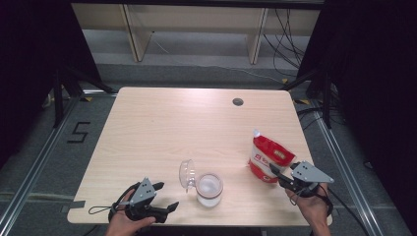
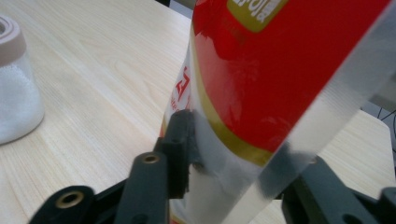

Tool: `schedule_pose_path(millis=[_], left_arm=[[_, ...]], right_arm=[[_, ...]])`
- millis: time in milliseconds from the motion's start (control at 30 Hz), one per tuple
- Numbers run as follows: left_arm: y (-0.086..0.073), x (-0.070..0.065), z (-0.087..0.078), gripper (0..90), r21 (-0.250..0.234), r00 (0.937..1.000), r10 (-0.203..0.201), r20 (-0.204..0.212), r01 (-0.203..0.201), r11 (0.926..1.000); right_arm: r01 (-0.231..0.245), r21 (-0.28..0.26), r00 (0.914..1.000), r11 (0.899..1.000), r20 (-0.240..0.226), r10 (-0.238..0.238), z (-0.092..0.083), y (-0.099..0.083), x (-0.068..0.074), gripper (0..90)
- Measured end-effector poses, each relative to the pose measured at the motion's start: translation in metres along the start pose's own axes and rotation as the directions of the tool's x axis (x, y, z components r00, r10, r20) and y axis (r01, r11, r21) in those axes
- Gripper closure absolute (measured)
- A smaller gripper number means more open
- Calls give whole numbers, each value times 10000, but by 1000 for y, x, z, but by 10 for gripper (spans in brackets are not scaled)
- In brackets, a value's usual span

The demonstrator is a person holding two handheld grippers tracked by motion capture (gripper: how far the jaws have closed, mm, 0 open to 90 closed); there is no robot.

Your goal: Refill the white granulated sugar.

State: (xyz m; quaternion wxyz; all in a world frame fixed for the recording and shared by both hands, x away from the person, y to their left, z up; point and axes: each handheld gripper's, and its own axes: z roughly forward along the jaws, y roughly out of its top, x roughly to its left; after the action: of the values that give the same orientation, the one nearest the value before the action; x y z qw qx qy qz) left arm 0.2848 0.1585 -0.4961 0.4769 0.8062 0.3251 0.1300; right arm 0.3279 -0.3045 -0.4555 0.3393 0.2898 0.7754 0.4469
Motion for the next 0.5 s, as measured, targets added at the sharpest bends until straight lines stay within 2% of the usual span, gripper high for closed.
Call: schedule_pose_path(millis=[33, 167, 200, 267, 300, 333, 367, 433, 500], left_arm=[[1, 0, -1, 174, -2, 10000, 35, 13, -35, 10000], [3, 0, -3, 174, -3, 9999, 148, 42, -148, 9999], [4, 0, -3, 174, -85, 10000, 35, 67, -34, 10000], [5, 0, -4, 174, -114, 10000, 63, 70, -62, 9999], [6, 0, -4, 173, -141, 10000, -13, 74, 14, 9999], [7, 0, -4, 173, -166, 10000, -19, 94, 21, 9999], [8, 1, -5, 173, -127, 10000, 37, 70, -36, 9999], [10, 0, -5, 173, -304, 9994, -223, 265, 231, 9993], [12, -1, -5, 174, -262, 9997, -145, 212, 150, 9995]], right_arm=[[-301, 28, 9995, 9995, -5, 301, 0, 0, 2, 584], [-479, -79, 9985, 9988, 247, 481, -7, 1, 6, 439], [-713, -81, 9971, 9974, 275, 715, -8, 2, 7, 420], [-1116, -180, 9927, 9936, 434, 1123, -11, 1, 9, 373], [-1599, 54, 9869, 9871, 245, 1597, -14, 1, 12, 367], [-1394, -21, 9897, 9902, 326, 1394, -14, 0, 12, 354], [-1397, -53, 9893, 9902, 416, 1398, -14, -1, 13, 342], [-1924, 305, 9810, 9808, 322, 1914, -19, -1, 18, 340], [-1899, 398, 9809, 9810, 513, 1878, -23, -2, 20, 338]])
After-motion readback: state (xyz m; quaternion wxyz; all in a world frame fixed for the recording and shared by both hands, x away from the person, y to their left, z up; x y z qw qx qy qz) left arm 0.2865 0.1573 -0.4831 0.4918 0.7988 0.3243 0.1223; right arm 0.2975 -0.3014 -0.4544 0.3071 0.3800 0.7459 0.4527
